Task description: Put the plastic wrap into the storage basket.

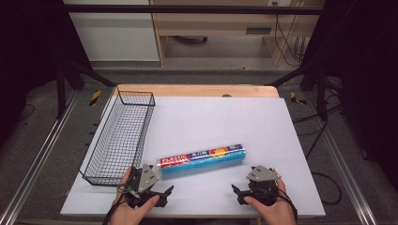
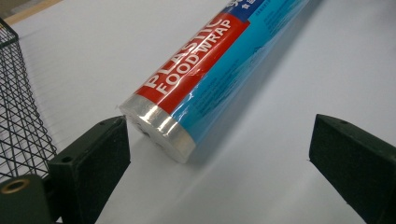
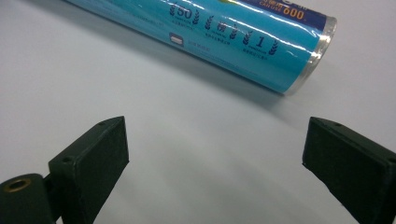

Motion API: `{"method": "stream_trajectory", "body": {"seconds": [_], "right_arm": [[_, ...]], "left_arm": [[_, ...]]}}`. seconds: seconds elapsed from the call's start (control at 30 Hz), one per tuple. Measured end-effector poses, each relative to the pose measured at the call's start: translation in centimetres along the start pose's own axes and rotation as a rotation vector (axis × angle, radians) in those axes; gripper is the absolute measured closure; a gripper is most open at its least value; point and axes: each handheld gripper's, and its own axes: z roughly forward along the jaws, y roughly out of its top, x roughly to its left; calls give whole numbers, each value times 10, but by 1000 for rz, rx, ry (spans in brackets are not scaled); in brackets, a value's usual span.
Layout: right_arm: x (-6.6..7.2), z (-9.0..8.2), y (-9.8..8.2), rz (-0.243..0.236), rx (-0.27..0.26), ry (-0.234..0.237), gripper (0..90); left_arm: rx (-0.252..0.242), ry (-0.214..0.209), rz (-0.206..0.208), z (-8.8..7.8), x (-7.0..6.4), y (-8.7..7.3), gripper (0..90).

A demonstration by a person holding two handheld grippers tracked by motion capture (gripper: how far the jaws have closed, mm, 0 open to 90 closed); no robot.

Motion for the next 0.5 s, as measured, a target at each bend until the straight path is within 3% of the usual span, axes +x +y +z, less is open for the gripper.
{"method": "stream_trajectory", "body": {"seconds": [0.03, 0.23, 0.27, 0.3, 0.33, 0.37, 0.4, 0.5], "right_arm": [[0, 0, 0, -1, 2, 0, 74], [1, -3, -1, -9, -4, -1, 71], [3, -4, -1, -5, 8, 5, 69], [3, -4, -2, 0, 13, 4, 71], [2, -3, -2, 17, 20, -6, 80], [2, -3, -2, 17, 20, -6, 80], [1, -2, -2, 40, 37, 13, 83], [-2, -3, -3, 43, 28, 12, 84]], "left_arm": [[0, 0, 0, 0, 0, 0, 54], [25, -15, 103, 1, 0, 23, 58], [48, -23, 149, 2, 1, 33, 60], [48, -23, 149, 2, 1, 33, 60], [94, -42, 192, 8, 3, 47, 60], [94, -42, 192, 8, 3, 47, 61], [162, -37, 211, 13, 4, 60, 74], [202, -58, 217, 18, 5, 73, 82]]}}
